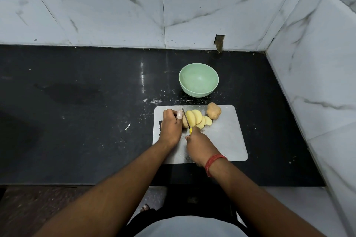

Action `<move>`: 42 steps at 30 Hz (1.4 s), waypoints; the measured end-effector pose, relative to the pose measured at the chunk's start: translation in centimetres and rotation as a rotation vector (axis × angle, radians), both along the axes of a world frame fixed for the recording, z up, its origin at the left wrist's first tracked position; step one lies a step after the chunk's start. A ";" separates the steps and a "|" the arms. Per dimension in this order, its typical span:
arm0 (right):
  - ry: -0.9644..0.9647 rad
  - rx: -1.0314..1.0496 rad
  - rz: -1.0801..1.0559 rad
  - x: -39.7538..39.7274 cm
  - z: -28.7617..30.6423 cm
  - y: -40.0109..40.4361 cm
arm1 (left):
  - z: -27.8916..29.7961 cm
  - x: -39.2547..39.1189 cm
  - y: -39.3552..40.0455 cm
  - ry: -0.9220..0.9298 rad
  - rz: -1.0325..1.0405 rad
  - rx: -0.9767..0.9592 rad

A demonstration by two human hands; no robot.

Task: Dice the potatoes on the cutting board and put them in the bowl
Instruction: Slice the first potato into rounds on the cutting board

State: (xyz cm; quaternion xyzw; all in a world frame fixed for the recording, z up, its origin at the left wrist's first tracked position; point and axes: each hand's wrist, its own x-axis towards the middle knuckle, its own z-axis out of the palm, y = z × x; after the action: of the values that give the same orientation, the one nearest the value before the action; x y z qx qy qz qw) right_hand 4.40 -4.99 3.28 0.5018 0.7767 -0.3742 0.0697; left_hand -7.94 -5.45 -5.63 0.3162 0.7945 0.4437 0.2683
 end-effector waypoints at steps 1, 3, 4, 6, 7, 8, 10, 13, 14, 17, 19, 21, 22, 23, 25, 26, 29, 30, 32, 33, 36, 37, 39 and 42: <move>-0.003 -0.004 0.001 0.0 0.0 0.0 | 0.0 0.0 0.0 -0.005 0.001 -0.003; -0.004 -0.010 0.002 -0.1 -0.1 0.1 | 0.0 0.0 0.0 -0.012 -0.003 -0.007; -0.006 -0.014 0.002 -0.1 0.0 0.1 | 0.0 0.1 0.1 -0.008 -0.002 -0.008; -0.015 -0.019 0.010 -0.2 0.0 0.2 | 0.1 0.1 0.1 -0.012 0.001 -0.020; -0.021 -0.025 0.015 -0.2 0.1 0.2 | 0.3 0.2 0.1 -0.013 0.004 -0.025; -0.031 -0.032 0.022 -0.3 0.2 0.3 | 0.2 0.2 0.1 -0.010 0.009 -0.030; -0.054 -0.047 0.027 -0.6 0.3 0.5 | 0.1 0.1 0.1 0.002 0.012 -0.034; -0.098 -0.058 0.032 -1.0 0.7 0.8 | 0.2 0.2 0.0 0.018 0.011 -0.028; -0.120 -0.055 0.042 -1.3 0.8 1.0 | 0.4 0.2 0.0 0.020 0.010 -0.024; -0.204 -0.062 0.082 -1.9 1.2 1.4 | 0.8 0.3 -0.2 0.025 -0.001 -0.027; -0.178 -0.111 0.064 -2.1 1.2 1.9 | 0.9 0.3 -0.1 0.027 -0.001 -0.042; -0.170 -0.126 0.062 -2.3 1.5 2.2 | 0.8 0.3 0.0 0.027 0.010 -0.056; -0.169 -0.121 0.068 -2.3 1.6 2.2 | 0.7 0.3 0.0 0.025 0.015 -0.060; -0.164 -0.117 0.069 -2.2 1.6 2.2 | 0.7 0.3 0.0 0.020 0.021 -0.062; -0.149 -0.110 0.086 -2.0 1.6 1.9 | 0.8 0.4 0.0 0.019 0.029 -0.059; -0.143 -0.099 0.104 -1.8 1.4 1.7 | 0.9 0.5 0.0 0.023 0.030 -0.054; -0.124 -0.063 0.116 -1.1 0.8 1.3 | 1.2 0.6 0.0 0.033 0.026 -0.054; -0.115 -0.073 0.108 -1.0 0.6 1.2 | 1.1 0.5 0.0 0.038 0.023 -0.053; -0.118 -0.106 0.087 -0.8 0.2 1.2 | 0.9 0.5 0.0 0.044 0.016 -0.050; -0.123 -0.117 0.073 -0.9 0.1 1.2 | 0.8 0.4 0.0 0.047 0.014 -0.052; -0.123 -0.127 0.037 -1.6 -0.6 1.6 | 0.9 0.4 0.0 0.047 0.009 -0.044; -0.116 -0.143 0.019 -1.8 -0.9 1.8 | 1.0 0.4 0.0 0.042 0.006 -0.043; -0.101 -0.179 -0.010 -2.3 -1.4 2.1 | 0.9 0.4 0.0 0.038 -0.001 -0.043; -0.091 -0.172 -0.023 -2.5 -1.6 2.2 | 0.6 0.2 0.0 0.032 -0.002 -0.038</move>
State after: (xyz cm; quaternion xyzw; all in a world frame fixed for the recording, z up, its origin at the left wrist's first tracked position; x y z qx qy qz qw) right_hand 1.89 -2.78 1.68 0.5193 0.7320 -0.4171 0.1435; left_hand -7.74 -5.49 -5.01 0.3191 0.8066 0.4231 0.2620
